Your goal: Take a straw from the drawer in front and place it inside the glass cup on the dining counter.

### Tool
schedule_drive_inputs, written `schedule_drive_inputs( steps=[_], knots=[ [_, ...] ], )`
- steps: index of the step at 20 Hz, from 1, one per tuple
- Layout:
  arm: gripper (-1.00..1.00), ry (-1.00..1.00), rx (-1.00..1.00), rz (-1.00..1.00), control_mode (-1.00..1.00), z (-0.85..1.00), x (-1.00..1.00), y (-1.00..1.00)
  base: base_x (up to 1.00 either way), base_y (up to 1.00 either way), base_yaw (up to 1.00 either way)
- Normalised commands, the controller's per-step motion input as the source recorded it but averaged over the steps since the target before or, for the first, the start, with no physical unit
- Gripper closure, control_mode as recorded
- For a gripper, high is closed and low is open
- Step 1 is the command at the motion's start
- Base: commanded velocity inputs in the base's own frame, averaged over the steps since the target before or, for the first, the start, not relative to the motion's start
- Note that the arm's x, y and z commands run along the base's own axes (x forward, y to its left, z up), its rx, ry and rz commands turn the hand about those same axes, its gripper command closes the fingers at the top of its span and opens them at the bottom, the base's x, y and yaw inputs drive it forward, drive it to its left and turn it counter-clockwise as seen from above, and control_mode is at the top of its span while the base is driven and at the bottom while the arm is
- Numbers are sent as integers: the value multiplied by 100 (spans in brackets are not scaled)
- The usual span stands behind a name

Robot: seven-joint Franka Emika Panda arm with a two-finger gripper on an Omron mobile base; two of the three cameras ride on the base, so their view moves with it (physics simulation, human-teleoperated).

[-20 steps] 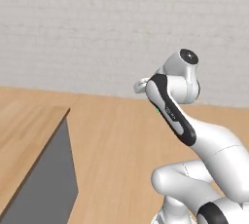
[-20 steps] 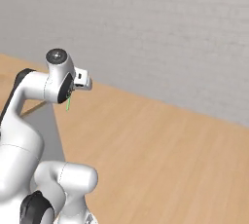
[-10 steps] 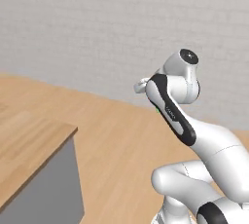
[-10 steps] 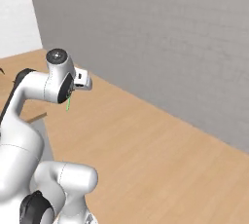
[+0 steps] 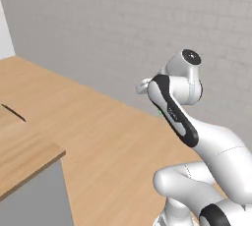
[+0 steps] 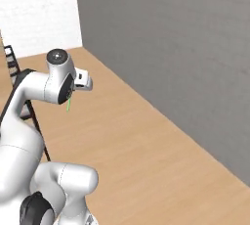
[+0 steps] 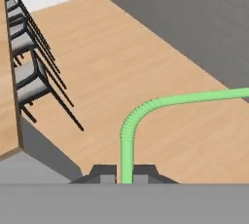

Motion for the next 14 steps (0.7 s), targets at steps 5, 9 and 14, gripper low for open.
schedule_drive_inputs(
  steps=[5, 9, 14],
  knots=[
    [100, 0, 0, 0, 100, 0, 0, 0, 99, -54, 47],
    [100, 0, 0, 0, 100, 0, 0, 0, 96, -60, 45],
    [100, 0, 0, 0, 100, 0, 0, 0, 100, -52, 47]
  ],
)
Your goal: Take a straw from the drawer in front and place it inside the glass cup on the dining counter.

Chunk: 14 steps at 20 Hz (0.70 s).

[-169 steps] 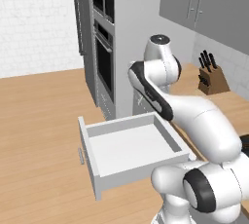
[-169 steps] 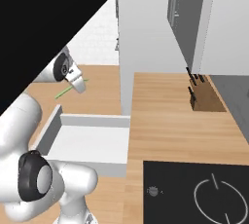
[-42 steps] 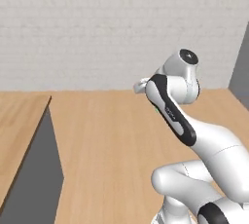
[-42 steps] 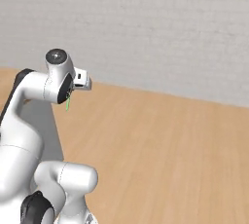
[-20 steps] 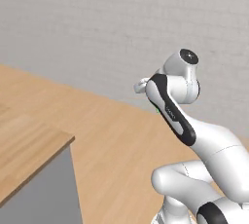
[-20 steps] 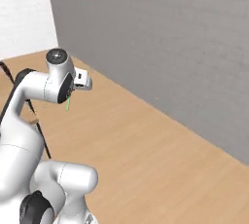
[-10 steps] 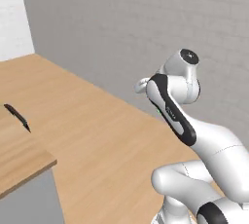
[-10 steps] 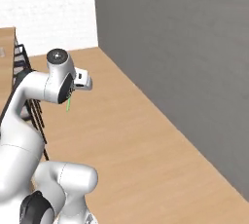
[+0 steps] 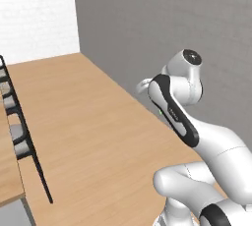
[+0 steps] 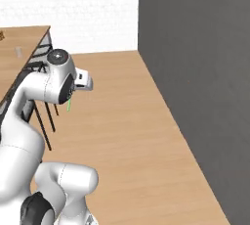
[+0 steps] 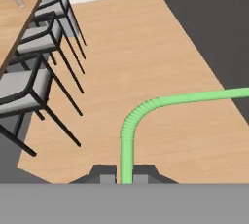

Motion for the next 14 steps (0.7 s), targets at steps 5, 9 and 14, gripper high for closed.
schedule_drive_inputs(
  steps=[5, 9, 14],
  knots=[
    [100, 0, 0, 0, 100, 0, 0, 0, 100, -44, 52],
    [100, 0, 0, 0, 100, 0, 0, 0, 100, -47, 51],
    [100, 0, 0, 0, 100, 0, 0, 0, 100, -44, 52]
  ],
)
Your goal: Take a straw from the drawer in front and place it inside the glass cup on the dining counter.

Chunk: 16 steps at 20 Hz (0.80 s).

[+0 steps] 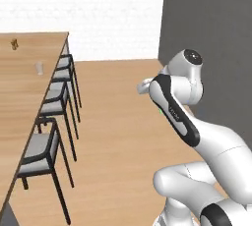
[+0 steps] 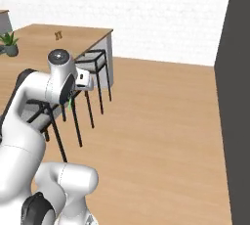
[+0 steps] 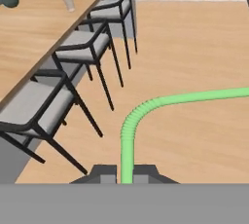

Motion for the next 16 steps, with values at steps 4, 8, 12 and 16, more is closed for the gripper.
schedule_drive_inputs(
  steps=[4, 8, 12, 16],
  knots=[
    [100, 0, 0, 0, 100, 0, 0, 0, 100, -43, 53],
    [100, 0, 0, 0, 100, 0, 0, 0, 100, -42, 53],
    [100, 0, 0, 0, 100, 0, 0, 0, 100, -45, 54],
    [100, 0, 0, 0, 100, 0, 0, 0, 92, -60, 49]
  ],
)
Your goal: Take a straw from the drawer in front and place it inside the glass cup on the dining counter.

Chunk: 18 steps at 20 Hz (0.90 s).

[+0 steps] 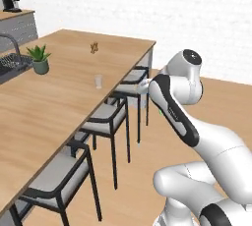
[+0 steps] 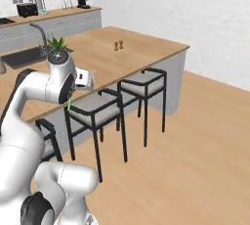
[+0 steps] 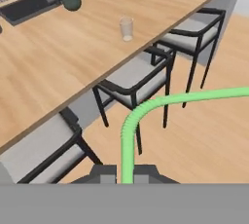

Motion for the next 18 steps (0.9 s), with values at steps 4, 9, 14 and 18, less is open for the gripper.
schedule_drive_inputs(
  steps=[4, 9, 14, 18],
  knots=[
    [100, 0, 0, 0, 100, 0, 0, 0, 87, -68, 45],
    [100, 0, 0, 0, 100, 0, 0, 0, 88, -66, 46],
    [100, 0, 0, 0, 100, 0, 0, 0, 89, -64, 47],
    [100, 0, 0, 0, 100, 0, 0, 0, 86, -60, 48]
  ],
)
